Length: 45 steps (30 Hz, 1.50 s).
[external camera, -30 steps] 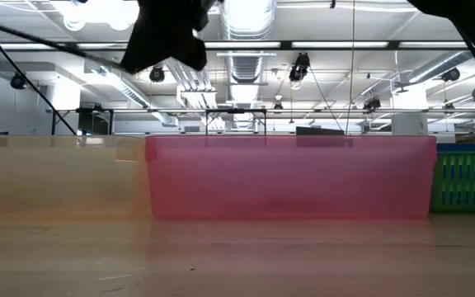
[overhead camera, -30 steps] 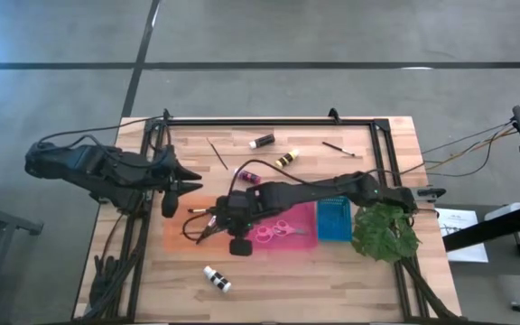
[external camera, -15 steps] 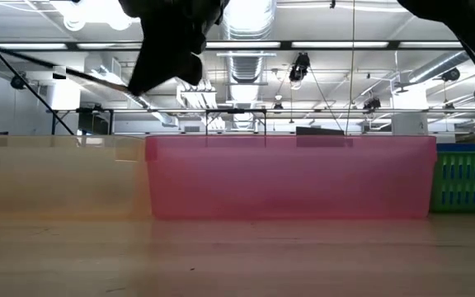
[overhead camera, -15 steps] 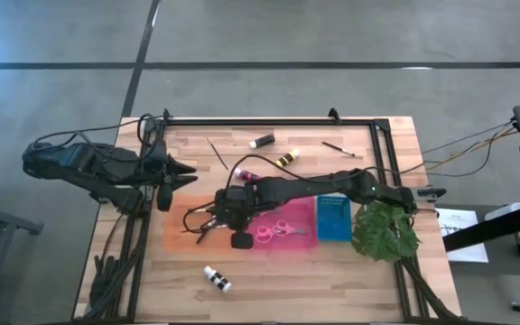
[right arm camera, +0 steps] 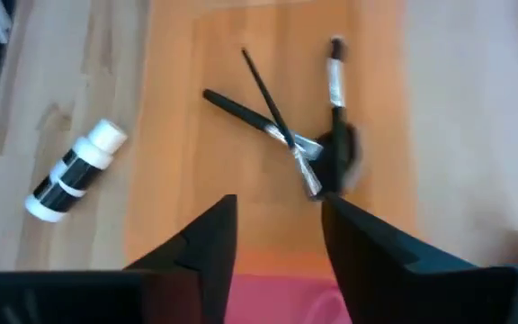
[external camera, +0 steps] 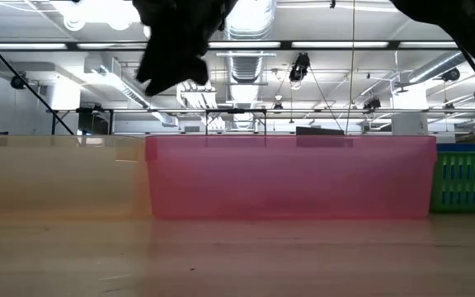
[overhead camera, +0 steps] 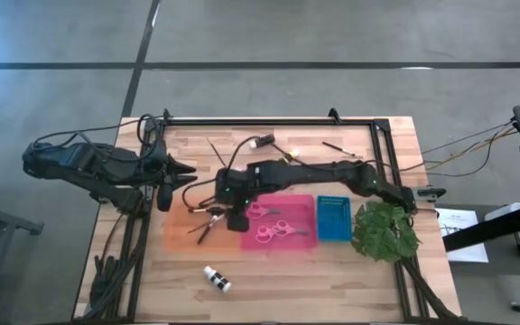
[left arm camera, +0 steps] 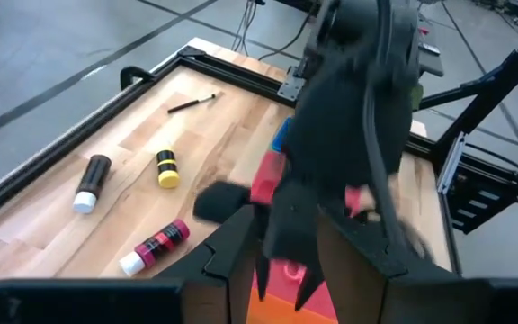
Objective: Pick & Place Paint Supplies
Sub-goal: Put the silver foundation brush into the orange bin
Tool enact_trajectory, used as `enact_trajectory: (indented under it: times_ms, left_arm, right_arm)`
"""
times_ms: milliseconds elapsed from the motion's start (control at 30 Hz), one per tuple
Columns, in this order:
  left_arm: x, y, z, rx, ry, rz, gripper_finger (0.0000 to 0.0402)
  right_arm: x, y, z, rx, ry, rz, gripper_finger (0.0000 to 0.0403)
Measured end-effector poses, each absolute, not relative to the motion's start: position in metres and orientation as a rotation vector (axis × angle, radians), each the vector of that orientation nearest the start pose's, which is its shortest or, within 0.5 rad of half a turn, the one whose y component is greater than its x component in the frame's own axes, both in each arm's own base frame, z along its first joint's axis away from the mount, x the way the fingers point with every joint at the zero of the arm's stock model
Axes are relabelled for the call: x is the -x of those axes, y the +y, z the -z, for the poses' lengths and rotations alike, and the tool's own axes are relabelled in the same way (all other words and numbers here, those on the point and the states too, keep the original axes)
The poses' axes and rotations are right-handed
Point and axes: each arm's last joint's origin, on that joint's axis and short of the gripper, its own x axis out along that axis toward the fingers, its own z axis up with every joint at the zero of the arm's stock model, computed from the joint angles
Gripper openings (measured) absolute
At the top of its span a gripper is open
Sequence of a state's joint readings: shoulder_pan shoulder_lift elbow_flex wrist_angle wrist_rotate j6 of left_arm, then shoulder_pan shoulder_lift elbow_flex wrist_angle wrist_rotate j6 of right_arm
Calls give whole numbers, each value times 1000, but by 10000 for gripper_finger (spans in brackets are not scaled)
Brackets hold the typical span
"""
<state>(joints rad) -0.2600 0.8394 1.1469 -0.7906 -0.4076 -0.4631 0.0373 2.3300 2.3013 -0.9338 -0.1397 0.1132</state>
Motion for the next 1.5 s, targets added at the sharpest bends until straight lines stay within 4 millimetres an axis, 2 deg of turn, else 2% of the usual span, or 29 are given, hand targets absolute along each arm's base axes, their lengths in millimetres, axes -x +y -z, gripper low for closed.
enact_trajectory:
  times_ms: [167, 267, 400, 533, 633, 733, 867, 967, 1100, 1300, 1500]
  left_arm:
    - [-140, -25, -387, 265, 422, -257, 125]
    - [-141, -25, -386, 236, 427, -257, 125]
    - [-141, -25, -386, 212, 434, -256, 125]
    - [-141, -24, -386, 192, 428, -282, 125]
    - [-142, -23, -386, 148, 427, -306, 125]
    - [-143, -23, -385, 127, 422, -343, 125]
    - [-143, -22, -385, 122, 414, -376, 125]
    - [-144, -22, -385, 134, 409, -396, 125]
    - [-143, -21, -385, 159, 397, -422, 125]
    - [-143, -21, -385, 231, 379, -443, 125]
    - [-145, -21, -389, 288, 329, -442, 125]
  right_arm:
    - [-468, 10, -299, -52, 1082, 48, 170]
    - [-445, -5, -313, -26, 1136, 123, 171]
    - [-404, -43, -323, -103, 1237, 244, 171]
    - [-355, -94, -321, -235, 1290, 407, 171]
    - [-316, -129, -311, -260, 1355, 453, 171]
    - [-278, -155, -294, -300, 1427, 450, 171]
    - [-232, -180, -269, -404, 1500, 511, 171]
    - [-208, -192, -257, -433, 1538, 557, 171]
    - [-193, -199, -243, -360, 1622, 615, 171]
    - [-177, -205, -214, -358, 1692, 659, 171]
    - [-170, -212, -182, -368, 1774, 683, 171]
